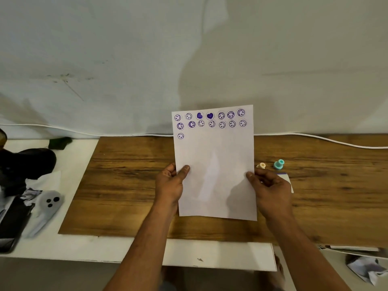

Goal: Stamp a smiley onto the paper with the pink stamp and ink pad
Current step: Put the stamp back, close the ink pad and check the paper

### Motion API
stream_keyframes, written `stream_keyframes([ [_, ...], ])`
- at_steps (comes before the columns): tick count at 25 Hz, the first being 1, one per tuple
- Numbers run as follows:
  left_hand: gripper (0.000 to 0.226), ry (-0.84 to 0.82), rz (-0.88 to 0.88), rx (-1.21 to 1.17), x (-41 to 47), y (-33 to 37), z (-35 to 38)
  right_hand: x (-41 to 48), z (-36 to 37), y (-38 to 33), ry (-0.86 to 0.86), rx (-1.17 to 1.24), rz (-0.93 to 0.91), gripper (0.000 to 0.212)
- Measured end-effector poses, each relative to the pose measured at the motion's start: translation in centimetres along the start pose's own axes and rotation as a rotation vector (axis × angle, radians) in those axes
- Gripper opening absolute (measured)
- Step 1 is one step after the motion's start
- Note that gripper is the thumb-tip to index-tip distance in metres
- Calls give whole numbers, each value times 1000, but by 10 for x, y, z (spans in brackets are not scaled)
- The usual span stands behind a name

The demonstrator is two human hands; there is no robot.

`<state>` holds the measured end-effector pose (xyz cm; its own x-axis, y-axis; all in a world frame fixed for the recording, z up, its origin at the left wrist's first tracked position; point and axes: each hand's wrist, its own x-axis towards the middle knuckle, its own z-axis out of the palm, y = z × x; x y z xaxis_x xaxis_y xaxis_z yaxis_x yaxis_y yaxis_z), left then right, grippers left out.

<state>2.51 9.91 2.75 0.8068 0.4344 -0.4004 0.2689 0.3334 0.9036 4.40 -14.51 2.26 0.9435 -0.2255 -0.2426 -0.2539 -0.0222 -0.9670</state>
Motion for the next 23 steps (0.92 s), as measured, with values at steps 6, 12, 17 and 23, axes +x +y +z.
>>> stream_keyframes([
  [6, 18, 25, 3, 9, 2, -2, -1, 2, 0, 0, -42, 17, -4, 16],
  [12, 17, 30, 33, 12, 2, -3, 2, 4, 1, 0, -61, 19, 8, 16],
  [17, 17, 44, 37, 35, 2, -3, 2, 6, 1, -4, -49, 4, -5, 18],
  [23, 16, 52, 91, 129, 6, -6, 0, 3, 2, -5, -44, -57, 13, 15],
])
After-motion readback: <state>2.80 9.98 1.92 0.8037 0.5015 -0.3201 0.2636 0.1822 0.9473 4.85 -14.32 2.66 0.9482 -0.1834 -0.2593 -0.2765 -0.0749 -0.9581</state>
